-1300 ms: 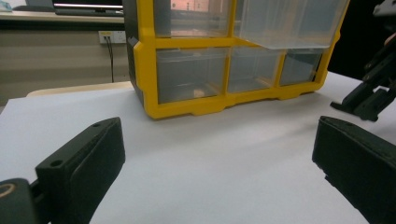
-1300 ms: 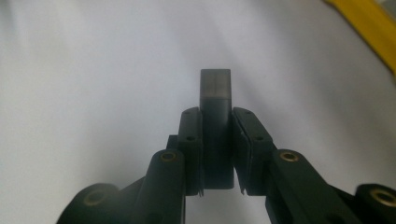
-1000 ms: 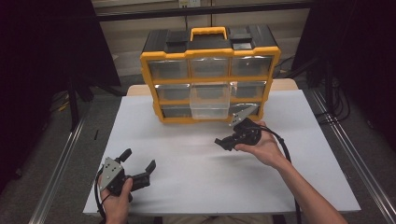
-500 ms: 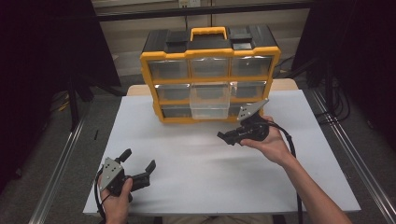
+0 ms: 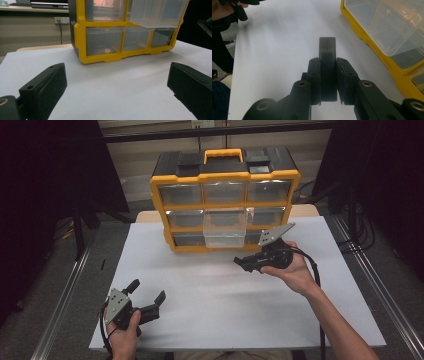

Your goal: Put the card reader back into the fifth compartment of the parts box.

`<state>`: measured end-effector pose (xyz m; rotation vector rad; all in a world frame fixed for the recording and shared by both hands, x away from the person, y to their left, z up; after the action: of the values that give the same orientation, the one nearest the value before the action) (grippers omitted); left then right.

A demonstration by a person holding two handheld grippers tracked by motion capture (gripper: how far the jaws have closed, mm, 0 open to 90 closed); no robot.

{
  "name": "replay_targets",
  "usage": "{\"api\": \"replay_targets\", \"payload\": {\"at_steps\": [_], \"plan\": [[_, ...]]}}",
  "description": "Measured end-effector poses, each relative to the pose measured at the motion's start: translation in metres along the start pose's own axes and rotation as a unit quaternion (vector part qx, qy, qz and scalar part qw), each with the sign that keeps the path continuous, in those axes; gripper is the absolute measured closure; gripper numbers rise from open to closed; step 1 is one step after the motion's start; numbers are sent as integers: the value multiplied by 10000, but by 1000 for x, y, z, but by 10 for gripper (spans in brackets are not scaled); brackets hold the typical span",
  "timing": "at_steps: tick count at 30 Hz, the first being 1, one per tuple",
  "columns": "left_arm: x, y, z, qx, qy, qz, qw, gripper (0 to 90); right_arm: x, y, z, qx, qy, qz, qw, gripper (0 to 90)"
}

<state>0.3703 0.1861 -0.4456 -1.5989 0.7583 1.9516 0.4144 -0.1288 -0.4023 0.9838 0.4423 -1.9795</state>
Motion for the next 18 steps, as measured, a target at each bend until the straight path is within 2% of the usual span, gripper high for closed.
{"api": "replay_targets", "payload": {"at_steps": [5,18], "plan": [[1,1,-2,25,1,53,10000,26,-4,0,4,-45,101,-50,9999,743],[0,2,-1,41,12,-5,10000,26,-15,-7,8,-73,197,70,9998,743]]}}
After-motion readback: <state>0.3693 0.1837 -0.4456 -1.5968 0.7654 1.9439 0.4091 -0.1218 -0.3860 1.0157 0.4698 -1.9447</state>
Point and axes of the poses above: each handheld gripper's, and its own axes: z roughly backward along the jaws, x roughly out of its underside, y roughly to its right, the point moved 9 cm from there along -z, roughly forward along the jaws, and after that the axes turned 12 degrees about x, right-handed, at the moved point
